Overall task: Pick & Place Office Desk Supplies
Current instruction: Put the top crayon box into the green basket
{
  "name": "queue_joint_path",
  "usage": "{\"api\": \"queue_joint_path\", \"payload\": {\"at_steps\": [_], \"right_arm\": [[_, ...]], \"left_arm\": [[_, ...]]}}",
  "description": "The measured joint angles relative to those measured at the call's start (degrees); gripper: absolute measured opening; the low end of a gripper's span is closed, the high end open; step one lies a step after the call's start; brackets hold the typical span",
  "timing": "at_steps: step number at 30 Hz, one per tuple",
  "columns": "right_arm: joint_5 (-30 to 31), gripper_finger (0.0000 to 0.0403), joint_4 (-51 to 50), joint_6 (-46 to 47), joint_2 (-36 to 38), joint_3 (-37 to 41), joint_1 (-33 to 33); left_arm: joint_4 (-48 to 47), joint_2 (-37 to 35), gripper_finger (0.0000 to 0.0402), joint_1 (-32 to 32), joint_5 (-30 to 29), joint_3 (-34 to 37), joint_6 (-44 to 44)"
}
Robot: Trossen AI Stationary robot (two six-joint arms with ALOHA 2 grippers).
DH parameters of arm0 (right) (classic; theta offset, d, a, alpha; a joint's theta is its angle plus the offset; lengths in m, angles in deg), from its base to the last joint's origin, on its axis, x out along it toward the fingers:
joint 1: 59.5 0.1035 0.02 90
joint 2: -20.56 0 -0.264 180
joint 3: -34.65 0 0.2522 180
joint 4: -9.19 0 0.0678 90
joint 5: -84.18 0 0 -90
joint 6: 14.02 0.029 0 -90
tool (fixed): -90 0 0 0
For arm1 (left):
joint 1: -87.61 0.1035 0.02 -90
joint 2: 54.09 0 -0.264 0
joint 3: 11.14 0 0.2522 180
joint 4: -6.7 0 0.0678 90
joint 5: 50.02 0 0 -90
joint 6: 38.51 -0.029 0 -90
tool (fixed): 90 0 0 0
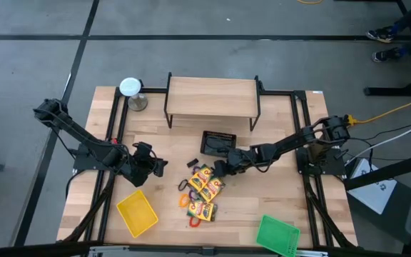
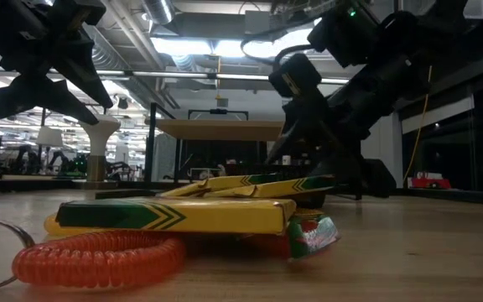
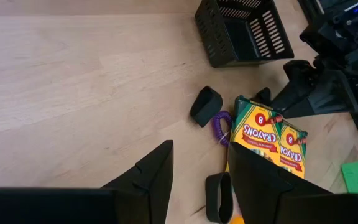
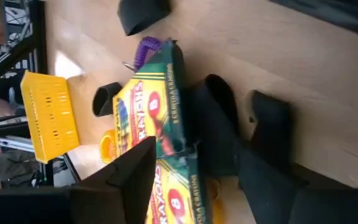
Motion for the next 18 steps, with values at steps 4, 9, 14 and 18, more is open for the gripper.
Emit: {"api": "queue_joint_path", "payload": {"at_steps": [4,9,14,18], "right_arm": [[-0.11,0.0212,3.62,0.30,-0.58,0.00,-0.15],[-0.20,0.0188,6.32,0.26,-0.58,0.00,-1.49],[-1.85,0.0166,6.27,0.17,-0.58,-0.02,-1.71],[-2.01,0.0163,5.49,0.20,-0.58,-0.02,-1.25]], "left_arm": [[0.00,0.00,0.0150,0.04,0.46,0.00,0.11],[0.61,0.00,0.0150,0.60,0.48,0.00,0.10],[2.01,-0.02,0.0150,1.44,0.78,0.00,-1.34],[2.01,0.17,0.0150,2.03,2.12,0.00,-1.42]]}}
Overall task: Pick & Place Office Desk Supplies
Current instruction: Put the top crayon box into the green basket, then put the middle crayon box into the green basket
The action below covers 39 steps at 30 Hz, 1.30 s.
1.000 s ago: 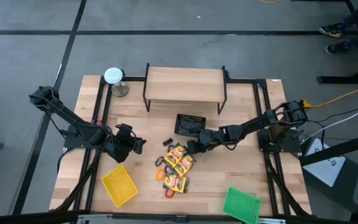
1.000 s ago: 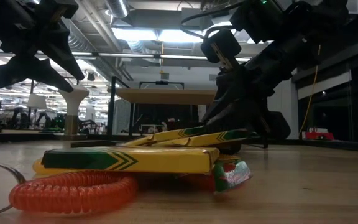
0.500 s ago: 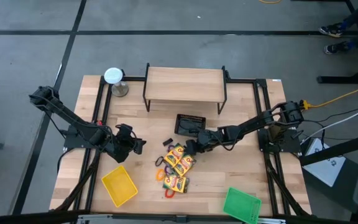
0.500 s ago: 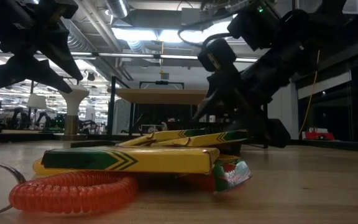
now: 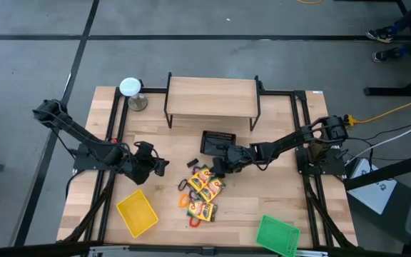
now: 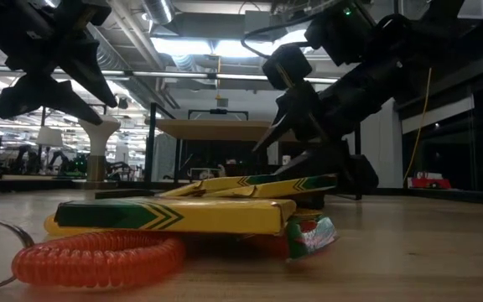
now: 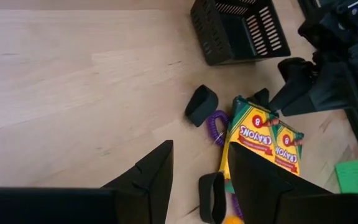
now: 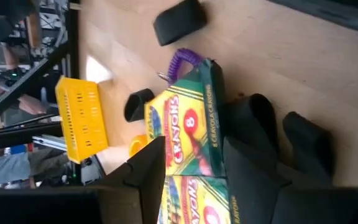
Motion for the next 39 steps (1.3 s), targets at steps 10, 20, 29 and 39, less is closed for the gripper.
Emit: {"api": "queue_joint_path", "payload": {"at_steps": [10,20,29,39], "right_arm": [[-1.32,0.0172,-2.68,0.08,0.00,0.00,0.37],[-3.53,0.0181,-8.85,2.36,0.00,-0.04,6.74],[0.72,0.0154,-7.67,6.55,0.00,-0.04,8.90],[3.71,0.0043,-2.88,6.10,0.08,-0.04,8.41]], "left_arm": [[-0.03,2.48,0.0150,0.00,3.21,0.00,0.02],[2.90,4.80,0.0150,-0.04,4.12,0.00,-0.08],[4.69,6.97,0.0150,-0.04,4.11,0.02,-0.17],[9.83,8.59,0.0150,-0.04,3.96,0.02,-2.30]]}}
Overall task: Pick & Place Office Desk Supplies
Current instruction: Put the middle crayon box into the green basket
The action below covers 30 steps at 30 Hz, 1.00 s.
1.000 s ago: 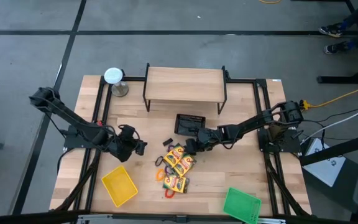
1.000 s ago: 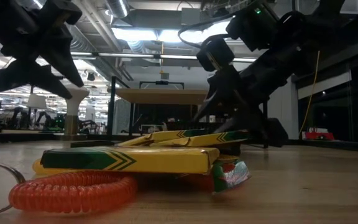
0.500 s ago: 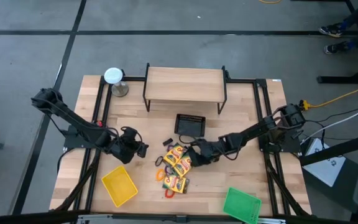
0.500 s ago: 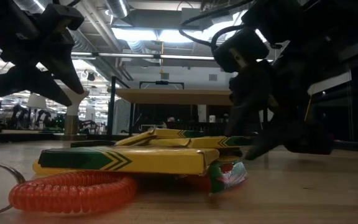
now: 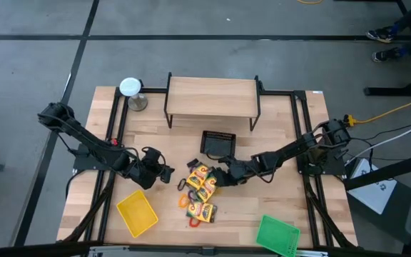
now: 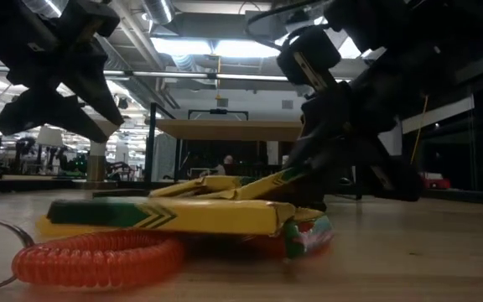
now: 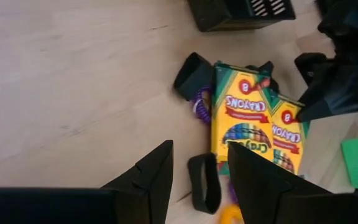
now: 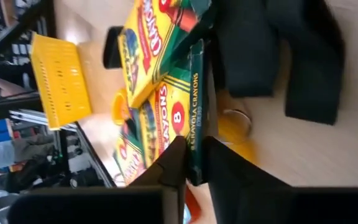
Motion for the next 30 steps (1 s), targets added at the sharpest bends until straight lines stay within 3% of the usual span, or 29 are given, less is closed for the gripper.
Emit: {"api": "queue_joint_path", "payload": {"at_steps": [12,22,27,30], "right_arm": [[-0.89,0.0028,1.47,2.90,3.26,0.00,4.95],[8.54,0.0027,-2.82,5.77,12.82,0.00,10.10],[13.00,0.0026,-13.30,8.44,20.38,0.00,13.32],[19.33,0.0026,-18.83,12.66,25.29,0.00,17.47]], "left_arm": [[-0.28,-0.01,0.0150,-0.02,-4.42,0.00,-1.33],[-0.30,-0.01,0.0150,-0.02,-2.09,0.00,-3.72],[-0.31,-0.01,0.0150,-0.01,-1.30,0.00,-3.76],[-0.29,-0.01,0.0150,-0.01,-1.36,0.00,-3.74]]}}
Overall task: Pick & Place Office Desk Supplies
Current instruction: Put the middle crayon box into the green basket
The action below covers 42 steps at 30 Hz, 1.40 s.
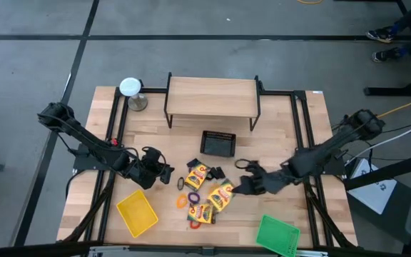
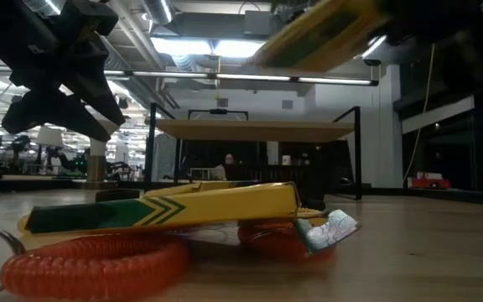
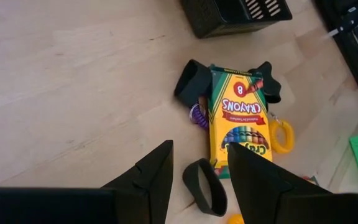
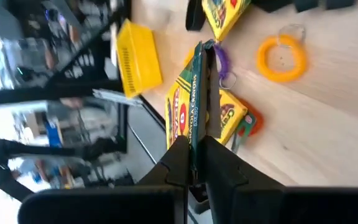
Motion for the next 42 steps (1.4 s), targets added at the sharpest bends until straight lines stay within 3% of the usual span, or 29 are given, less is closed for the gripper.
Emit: {"api": "queue_joint_path", "payload": {"at_steps": [6,11,17,26,35,42], "right_arm": [[21.85,0.0026,-8.26,13.92,6.11,0.00,11.94],[22.58,0.0026,-12.74,17.87,6.45,0.02,17.70],[11.40,0.0026,-13.61,9.00,8.29,0.02,20.85],[-2.09,0.0026,-16.73,-4.13,17.21,0.02,23.08],[-32.96,0.0026,-27.36,-13.72,18.58,0.02,22.32],[-41.97,0.0026,-32.11,-23.67,18.58,0.02,19.74]], "left_arm": [[0.13,0.00,0.0150,0.00,-1.70,0.00,0.88],[0.14,0.00,0.0150,0.01,-1.67,0.00,1.17],[0.19,0.00,0.0150,0.01,-1.24,0.00,1.43],[0.56,0.00,0.0150,0.01,-0.48,0.00,1.65],[0.57,0.00,0.0150,0.01,-0.17,0.00,3.00],[0.76,0.00,0.0150,0.01,-0.27,0.00,4.43]]}}
